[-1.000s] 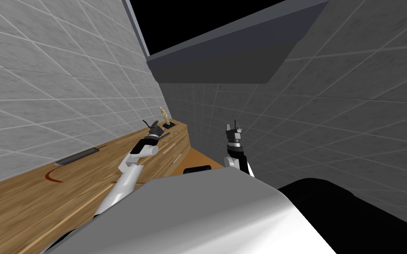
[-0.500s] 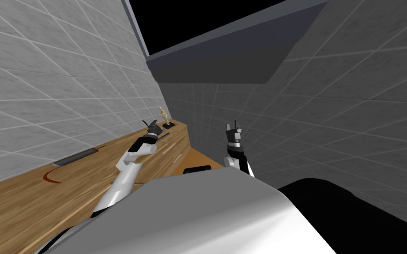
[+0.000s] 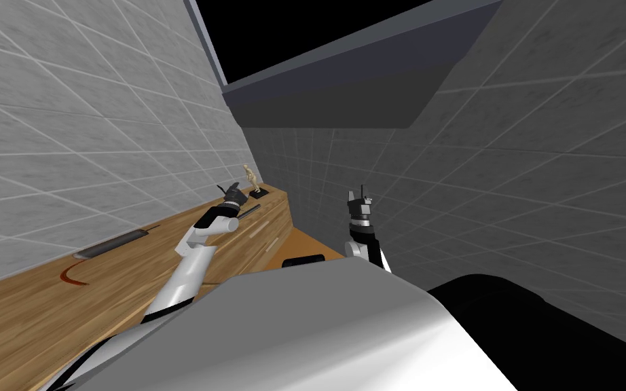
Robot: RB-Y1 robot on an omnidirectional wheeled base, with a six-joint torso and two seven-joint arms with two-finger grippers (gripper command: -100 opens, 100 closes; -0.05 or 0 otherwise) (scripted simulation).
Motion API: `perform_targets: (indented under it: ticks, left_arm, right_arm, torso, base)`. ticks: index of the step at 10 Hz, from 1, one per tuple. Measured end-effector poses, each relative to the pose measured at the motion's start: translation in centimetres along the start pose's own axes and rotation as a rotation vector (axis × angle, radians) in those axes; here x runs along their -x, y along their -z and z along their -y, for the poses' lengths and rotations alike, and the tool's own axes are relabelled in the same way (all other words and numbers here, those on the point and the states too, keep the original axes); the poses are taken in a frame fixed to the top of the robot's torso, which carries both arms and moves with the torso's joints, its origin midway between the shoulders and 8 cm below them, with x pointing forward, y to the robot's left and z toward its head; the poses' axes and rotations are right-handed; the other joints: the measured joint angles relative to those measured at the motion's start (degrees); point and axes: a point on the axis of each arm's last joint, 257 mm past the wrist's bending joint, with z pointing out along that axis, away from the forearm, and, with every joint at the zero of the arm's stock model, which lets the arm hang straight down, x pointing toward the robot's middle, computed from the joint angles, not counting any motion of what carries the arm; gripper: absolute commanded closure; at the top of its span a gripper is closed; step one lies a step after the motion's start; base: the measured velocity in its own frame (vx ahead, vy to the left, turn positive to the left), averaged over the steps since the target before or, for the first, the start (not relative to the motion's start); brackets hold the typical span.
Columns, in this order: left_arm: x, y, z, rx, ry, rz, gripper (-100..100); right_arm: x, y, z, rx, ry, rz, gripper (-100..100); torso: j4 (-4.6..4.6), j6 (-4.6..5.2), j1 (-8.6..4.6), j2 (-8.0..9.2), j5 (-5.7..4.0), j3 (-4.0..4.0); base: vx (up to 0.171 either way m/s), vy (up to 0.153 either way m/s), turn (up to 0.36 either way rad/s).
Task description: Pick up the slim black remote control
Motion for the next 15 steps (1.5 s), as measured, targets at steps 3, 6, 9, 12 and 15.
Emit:
perform_targets:
  ticks: [3,6,9,12,15]
  left_arm:
    - [0.0,0.0,0.0,0.000,0.000,0.000,-100]
    - [0.0,0.0,0.0,0.000,0.000,0.000,-100]
    - [0.1,-1.5,0.5,0.008,0.008,0.001,-100]
    - [0.1,-3.2,1.1,0.023,0.020,0.006,-100]
    - [0.1,-3.3,1.1,0.025,0.021,0.007,-100]
  right_arm:
    - [0.0,0.0,0.0,0.000,0.000,0.000,0]
    - [0.0,0.0,0.0,0.000,0.000,0.000,0]
    - [0.0,0.0,0.0,0.000,0.000,0.000,0]
    - [0.0,0.0,0.0,0.000,0.000,0.000,0]
    - [0.0,0.0,0.0,0.000,0.000,0.000,0]
  torso:
    - [0.00,0.01,-0.03,-0.01,-0.01,-0.01]
    - [0.00,0.01,-0.04,-0.02,-0.01,-0.01]
    - [0.00,0.01,-0.01,-0.02,0.00,-0.01]
    - [-0.01,0.01,-0.03,-0.03,-0.01,-0.02]
    - [0.00,0.01,-0.03,-0.01,0.00,-0.01]
  base:
    - [-0.001,0.001,0.003]
    - [-0.001,0.002,0.005]
    - [-0.006,0.006,0.019]
    - [0.000,0.000,0.000]
    - [0.000,0.000,0.000]
